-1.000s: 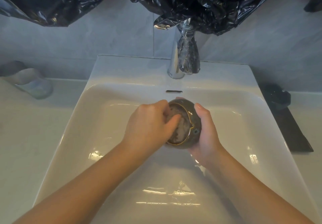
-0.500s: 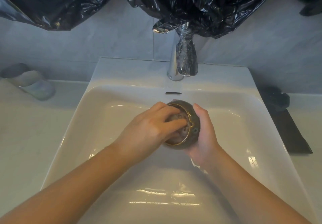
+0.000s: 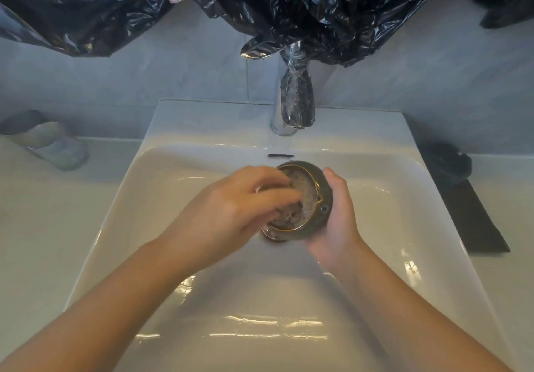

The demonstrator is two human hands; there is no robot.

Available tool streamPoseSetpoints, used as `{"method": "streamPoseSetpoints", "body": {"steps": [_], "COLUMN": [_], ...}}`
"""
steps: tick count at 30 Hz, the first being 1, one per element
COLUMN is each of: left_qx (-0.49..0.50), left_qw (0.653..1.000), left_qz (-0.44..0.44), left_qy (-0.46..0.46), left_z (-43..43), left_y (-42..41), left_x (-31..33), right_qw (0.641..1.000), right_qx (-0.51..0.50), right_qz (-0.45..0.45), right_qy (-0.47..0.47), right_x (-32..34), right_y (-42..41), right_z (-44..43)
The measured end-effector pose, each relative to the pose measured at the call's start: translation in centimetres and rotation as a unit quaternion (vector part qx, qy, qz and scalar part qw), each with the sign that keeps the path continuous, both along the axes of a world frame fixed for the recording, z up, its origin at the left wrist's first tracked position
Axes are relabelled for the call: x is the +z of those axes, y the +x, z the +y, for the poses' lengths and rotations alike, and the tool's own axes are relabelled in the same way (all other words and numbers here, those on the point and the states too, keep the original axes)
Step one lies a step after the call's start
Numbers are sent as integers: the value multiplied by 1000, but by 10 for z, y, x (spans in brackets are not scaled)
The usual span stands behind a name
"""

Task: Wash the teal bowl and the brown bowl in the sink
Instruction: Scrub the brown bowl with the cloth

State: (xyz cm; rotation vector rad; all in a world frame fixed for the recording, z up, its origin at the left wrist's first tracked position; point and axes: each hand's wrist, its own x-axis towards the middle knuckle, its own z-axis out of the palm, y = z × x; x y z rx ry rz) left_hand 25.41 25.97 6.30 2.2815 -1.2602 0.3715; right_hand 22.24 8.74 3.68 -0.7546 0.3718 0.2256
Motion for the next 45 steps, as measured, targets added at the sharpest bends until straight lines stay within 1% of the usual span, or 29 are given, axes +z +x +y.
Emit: {"method": "streamPoseSetpoints", "body": {"steps": [1,2,4,6,8,10,12,14,15,17,19,21,23,24,26,28,30,32,35,37,40,42,45], "left_qx": [-33,-41,-14,37,108,187,250,289,293,254,149,46,-6,-8,19,81,162,225,262,247,157,86,50], "left_qw": [999,997,996,997,994,982,968,955,954,966,989,998,997,996,997,996,987,974,963,967,987,995,997], "left_qz": [-25,-41,-51,-44,-13,7,2,-8,-11,-14,-19,-41,-47,-38,-17,9,16,6,3,1,31,36,27], "left_qy": [34,58,68,52,17,1,36,66,65,33,1,24,67,75,66,32,12,31,72,59,9,30,60], "left_z": [0,-2,-12,-22,-31,-37,-41,-41,-39,-33,-23,-12,-6,-7,-15,-24,-29,-29,-27,-24,-11,-5,-8], "left_y": [3,4,2,-3,-7,-10,-13,-16,-17,-17,-17,-13,-5,-2,-1,-3,-4,-4,-7,-12,-14,-12,-4], "left_x": [-4,-7,-11,-12,-13,-16,-17,-12,-9,-3,1,0,-6,-10,-15,-18,-23,-26,-19,-12,-4,-5,-9], "right_qw": [1000,1000,1000,999,999,998,995,996,997,999,1000,1000,999,999,997,996,994,993,996,998,999,999,999], "right_qx": [1,5,15,19,14,13,23,35,35,27,14,15,30,38,49,47,37,31,36,34,24,21,34], "right_qz": [-1,-4,-12,-30,-45,-49,-53,-45,-40,-27,-20,-20,-26,-33,-57,-74,-82,-76,-40,-23,-20,-25,-29], "right_qy": [7,13,15,9,-3,-48,-85,-66,-57,-39,-19,-5,-2,-5,-14,-22,-56,-86,-73,-40,-19,-4,5], "right_x": [0,-1,-2,-4,-5,-6,-7,-8,-9,-8,-8,-6,-6,-6,-5,-7,-9,-12,-13,-11,-9,-7,-5], "right_y": [0,-1,-2,-1,-1,-1,-1,0,0,1,1,1,1,1,1,1,0,1,1,1,1,1,0], "right_z": [0,0,0,-1,0,2,3,2,2,0,-2,-5,-6,-5,-3,-2,-2,0,1,-2,-4,-5,-3]}}
